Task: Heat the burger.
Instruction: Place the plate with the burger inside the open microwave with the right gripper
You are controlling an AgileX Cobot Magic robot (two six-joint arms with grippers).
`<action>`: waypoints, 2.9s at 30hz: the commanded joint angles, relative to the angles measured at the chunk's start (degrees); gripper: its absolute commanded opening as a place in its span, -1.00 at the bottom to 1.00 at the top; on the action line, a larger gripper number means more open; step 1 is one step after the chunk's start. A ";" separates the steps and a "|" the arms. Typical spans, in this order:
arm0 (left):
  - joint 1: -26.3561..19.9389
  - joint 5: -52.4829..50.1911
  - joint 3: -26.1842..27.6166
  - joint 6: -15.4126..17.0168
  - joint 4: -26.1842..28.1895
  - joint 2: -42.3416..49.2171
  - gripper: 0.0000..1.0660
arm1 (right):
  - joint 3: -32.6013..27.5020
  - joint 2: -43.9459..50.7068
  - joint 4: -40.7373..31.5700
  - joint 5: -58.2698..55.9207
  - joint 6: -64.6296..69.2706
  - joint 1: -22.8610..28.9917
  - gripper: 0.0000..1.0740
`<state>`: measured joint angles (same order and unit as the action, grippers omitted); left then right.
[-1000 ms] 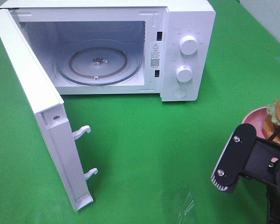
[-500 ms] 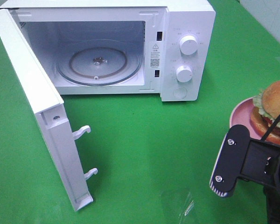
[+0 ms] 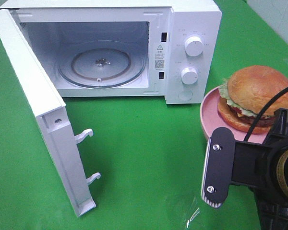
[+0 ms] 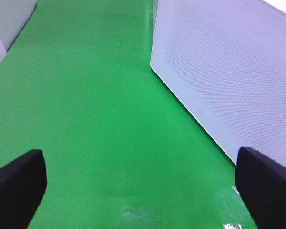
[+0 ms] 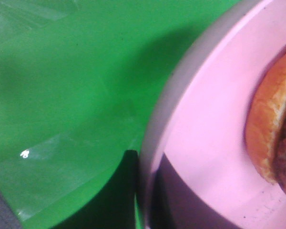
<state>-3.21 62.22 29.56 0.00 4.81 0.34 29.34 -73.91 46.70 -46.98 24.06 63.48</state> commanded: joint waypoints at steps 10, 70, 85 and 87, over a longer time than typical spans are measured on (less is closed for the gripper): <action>-0.17 -0.92 0.06 0.00 0.34 0.86 0.88 | -0.11 0.52 7.68 12.72 -17.07 0.06 -0.97; -0.17 -0.92 0.06 0.00 0.34 0.86 0.88 | -0.06 0.52 -53.29 42.28 -123.36 -29.51 -1.00; -0.17 -0.92 0.06 0.00 0.34 0.86 0.88 | 4.70 -2.23 -53.57 38.39 -122.96 -29.28 -1.00; -0.17 -0.92 0.06 0.00 0.34 0.86 0.88 | 5.39 -2.58 -53.57 37.76 -122.96 -29.28 -1.00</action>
<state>-3.21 62.22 29.56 0.00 4.81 0.34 33.58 -77.06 -6.59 -11.46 -99.52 34.26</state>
